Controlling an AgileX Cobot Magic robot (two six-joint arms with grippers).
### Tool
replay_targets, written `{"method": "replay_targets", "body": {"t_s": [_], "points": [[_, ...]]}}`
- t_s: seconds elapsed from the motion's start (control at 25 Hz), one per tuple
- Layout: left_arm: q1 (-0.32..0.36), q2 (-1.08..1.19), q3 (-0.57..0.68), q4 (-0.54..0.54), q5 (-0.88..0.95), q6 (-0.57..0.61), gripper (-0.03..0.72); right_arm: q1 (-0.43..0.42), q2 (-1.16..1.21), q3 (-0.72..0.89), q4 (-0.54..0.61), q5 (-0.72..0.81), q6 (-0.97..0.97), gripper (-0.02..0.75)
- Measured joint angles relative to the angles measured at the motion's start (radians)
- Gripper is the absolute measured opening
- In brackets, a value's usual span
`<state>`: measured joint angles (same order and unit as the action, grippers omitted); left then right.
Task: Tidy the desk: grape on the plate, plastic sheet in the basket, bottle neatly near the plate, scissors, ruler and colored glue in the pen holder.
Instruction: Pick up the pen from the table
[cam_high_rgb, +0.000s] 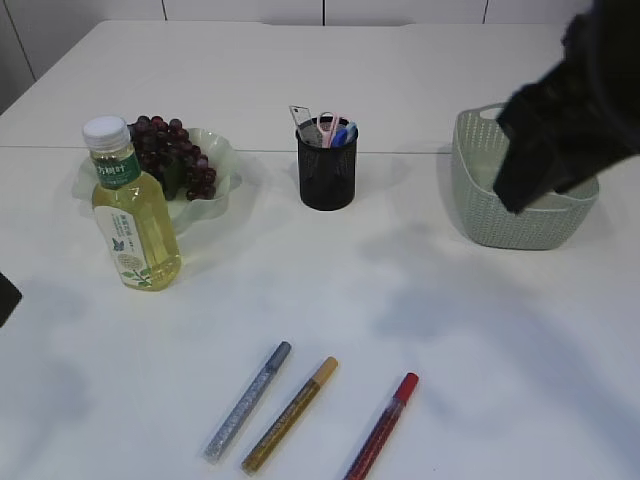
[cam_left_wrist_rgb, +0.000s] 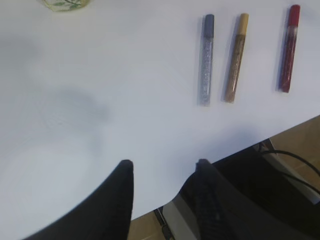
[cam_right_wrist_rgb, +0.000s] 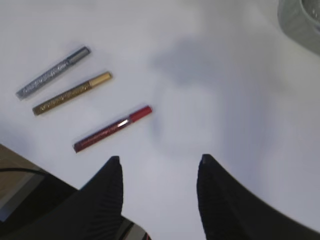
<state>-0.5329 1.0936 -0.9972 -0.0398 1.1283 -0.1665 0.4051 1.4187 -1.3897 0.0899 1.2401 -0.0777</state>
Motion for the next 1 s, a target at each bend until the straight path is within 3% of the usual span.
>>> {"method": "replay_targets", "body": {"t_s": [0.2,0.48,0.68,1.0], "points": [[-0.051,0.124,-0.021,-0.008,0.011,0.012,0.300,0.000,-0.198,0.218,0.019,0.002,0.060,0.385],[-0.130,0.363,-0.145,-0.013,0.033,0.016,0.300,0.000,-0.433,0.445,0.021,0.003,0.105,0.385],[-0.175,0.540,-0.234,-0.014,0.023,0.005,0.300,0.000,-0.511,0.488,0.014,0.006,0.108,0.385],[-0.183,0.739,-0.259,-0.021,-0.135,-0.153,0.300,0.000,-0.528,0.488,-0.029,0.006,0.108,0.385]]}}
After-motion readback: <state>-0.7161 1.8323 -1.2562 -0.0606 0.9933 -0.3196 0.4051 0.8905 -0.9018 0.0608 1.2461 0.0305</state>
